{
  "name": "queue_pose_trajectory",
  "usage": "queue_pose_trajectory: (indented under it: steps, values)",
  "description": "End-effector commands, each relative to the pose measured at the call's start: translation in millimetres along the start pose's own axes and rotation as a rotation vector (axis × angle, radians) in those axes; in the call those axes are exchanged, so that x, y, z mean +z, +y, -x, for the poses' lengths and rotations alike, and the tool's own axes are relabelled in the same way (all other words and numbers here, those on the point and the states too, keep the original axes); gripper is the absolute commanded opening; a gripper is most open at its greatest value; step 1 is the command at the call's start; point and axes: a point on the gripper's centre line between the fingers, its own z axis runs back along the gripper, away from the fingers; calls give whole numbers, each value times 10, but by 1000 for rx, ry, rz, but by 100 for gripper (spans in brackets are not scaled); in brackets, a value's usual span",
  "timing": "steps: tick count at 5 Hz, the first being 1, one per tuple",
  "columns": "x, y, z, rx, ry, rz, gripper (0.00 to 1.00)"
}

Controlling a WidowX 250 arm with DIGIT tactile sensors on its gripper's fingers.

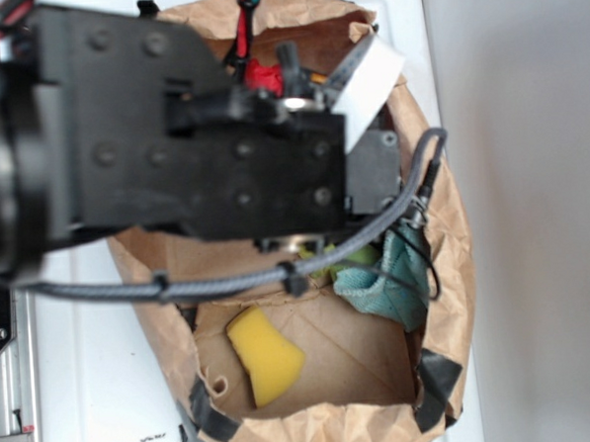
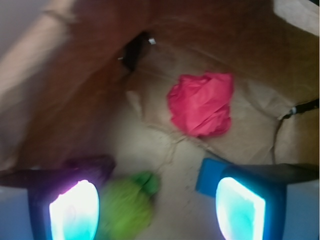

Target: Grab the red paper.

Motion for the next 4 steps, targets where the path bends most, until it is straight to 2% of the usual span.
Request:
queue_pose_trajectory:
  steps: [1, 3, 4]
  values:
    - [103, 95, -268, -67, -25, -11, 100]
    - [103, 95, -268, -67, -25, -11, 100]
    - [236, 325, -123, -75, 67, 46, 100]
